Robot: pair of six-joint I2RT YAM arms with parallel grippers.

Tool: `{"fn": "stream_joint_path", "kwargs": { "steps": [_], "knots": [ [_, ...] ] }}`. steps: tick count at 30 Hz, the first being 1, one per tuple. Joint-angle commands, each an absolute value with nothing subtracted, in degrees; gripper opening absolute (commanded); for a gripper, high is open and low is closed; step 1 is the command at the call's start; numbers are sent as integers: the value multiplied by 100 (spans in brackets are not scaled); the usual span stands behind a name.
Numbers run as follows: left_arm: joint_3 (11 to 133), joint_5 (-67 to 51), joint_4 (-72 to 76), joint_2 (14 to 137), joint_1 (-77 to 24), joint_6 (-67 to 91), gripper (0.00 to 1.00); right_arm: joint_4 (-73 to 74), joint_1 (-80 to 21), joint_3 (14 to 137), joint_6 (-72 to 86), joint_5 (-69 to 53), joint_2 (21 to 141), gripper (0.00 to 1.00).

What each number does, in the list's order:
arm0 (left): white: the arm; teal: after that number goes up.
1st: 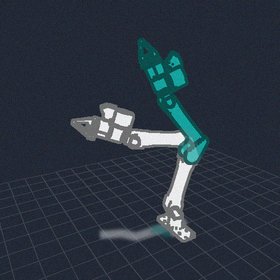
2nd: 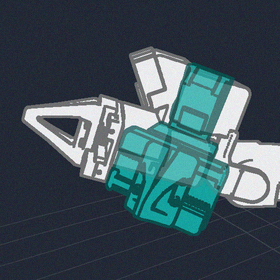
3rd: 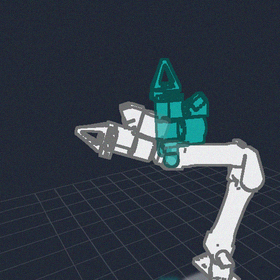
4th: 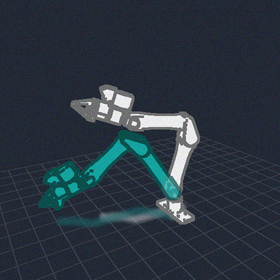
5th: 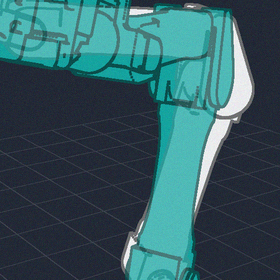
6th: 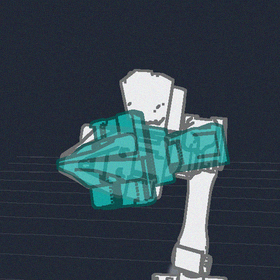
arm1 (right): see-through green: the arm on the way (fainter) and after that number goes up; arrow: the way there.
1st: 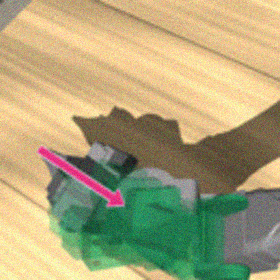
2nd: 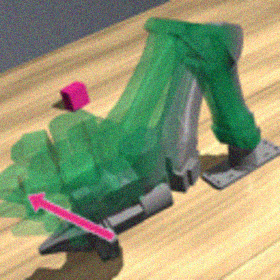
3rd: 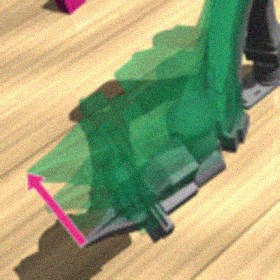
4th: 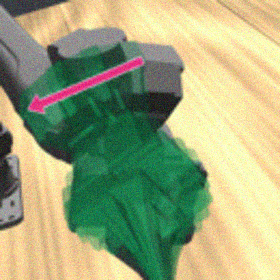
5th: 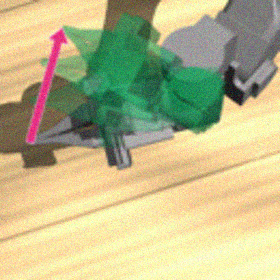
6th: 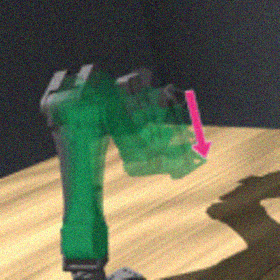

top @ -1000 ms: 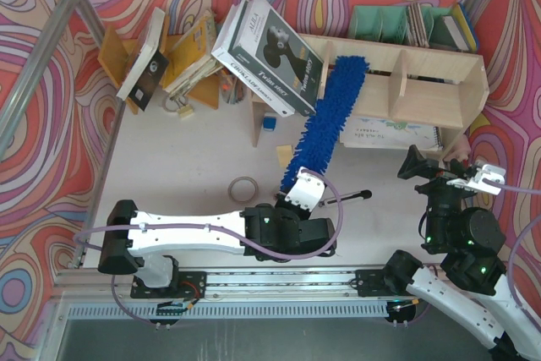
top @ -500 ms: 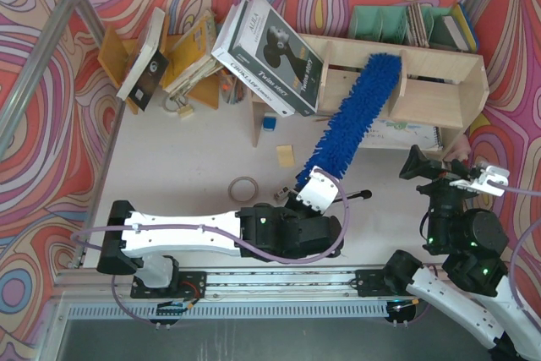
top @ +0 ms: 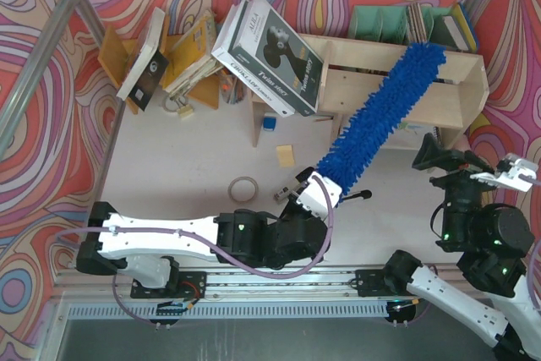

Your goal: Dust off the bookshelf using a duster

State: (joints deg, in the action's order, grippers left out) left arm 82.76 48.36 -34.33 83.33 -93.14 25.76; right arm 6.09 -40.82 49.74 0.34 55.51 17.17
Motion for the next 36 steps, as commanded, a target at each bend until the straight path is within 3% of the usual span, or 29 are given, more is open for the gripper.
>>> {"fn": "stream_joint_path", "kwargs": {
  "steps": [1,16,36],
  "knots": [
    [7968,4623,-2712,8341,-9342,2149,0,616,-4067,5427,161,5739,2007,99],
    [8666,4118,-3062,9475,-9220,1726,0,-103,-4069,5815,-126,5980,3031,99],
    [9922,3551,-3838,10312,-8432,2019,0,-1468,-4069,5417,-1732,5566,3112,99]
  ]
}}
